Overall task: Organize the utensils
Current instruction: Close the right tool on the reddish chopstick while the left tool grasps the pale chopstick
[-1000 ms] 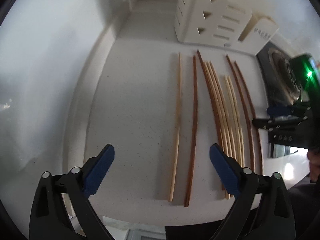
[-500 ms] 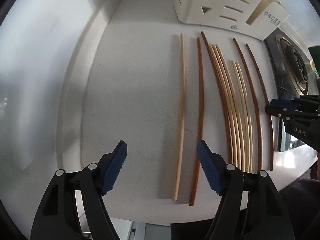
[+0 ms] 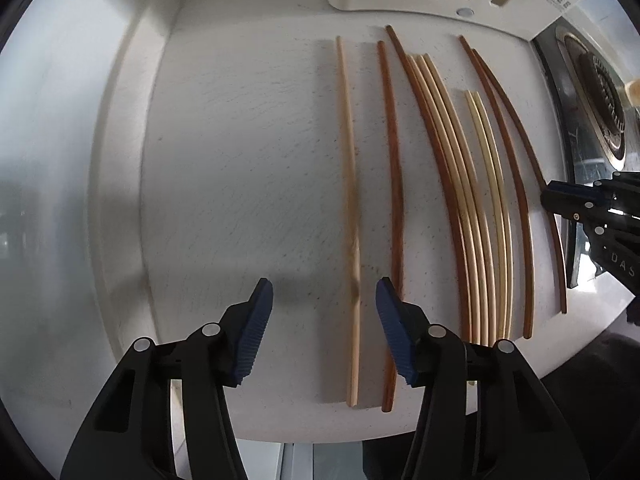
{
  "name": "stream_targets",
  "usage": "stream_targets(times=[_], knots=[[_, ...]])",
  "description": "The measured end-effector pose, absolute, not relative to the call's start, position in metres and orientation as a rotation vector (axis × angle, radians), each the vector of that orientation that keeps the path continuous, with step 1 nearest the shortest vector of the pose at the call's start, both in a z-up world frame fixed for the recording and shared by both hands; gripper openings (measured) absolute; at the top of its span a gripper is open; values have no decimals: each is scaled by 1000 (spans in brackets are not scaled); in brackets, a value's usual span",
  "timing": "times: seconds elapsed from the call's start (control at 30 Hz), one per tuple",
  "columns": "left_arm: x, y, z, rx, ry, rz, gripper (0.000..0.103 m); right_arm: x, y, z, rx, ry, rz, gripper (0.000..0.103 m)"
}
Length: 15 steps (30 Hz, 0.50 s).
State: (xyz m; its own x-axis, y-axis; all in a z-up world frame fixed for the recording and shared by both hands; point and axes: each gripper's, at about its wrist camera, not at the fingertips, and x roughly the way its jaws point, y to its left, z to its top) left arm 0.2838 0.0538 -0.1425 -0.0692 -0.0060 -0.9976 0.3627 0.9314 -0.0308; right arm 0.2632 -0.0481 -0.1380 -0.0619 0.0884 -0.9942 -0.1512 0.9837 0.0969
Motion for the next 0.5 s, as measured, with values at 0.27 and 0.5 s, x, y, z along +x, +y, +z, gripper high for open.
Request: stream_targets(times=[0.27,0.5], knots=[[299,35,-151,395,1687,-315,41,278,-50,-141,-67,1683,213,7],[302,23,-151,405,1711,-313,20,284,-39,-147,-86,1707,212,7]])
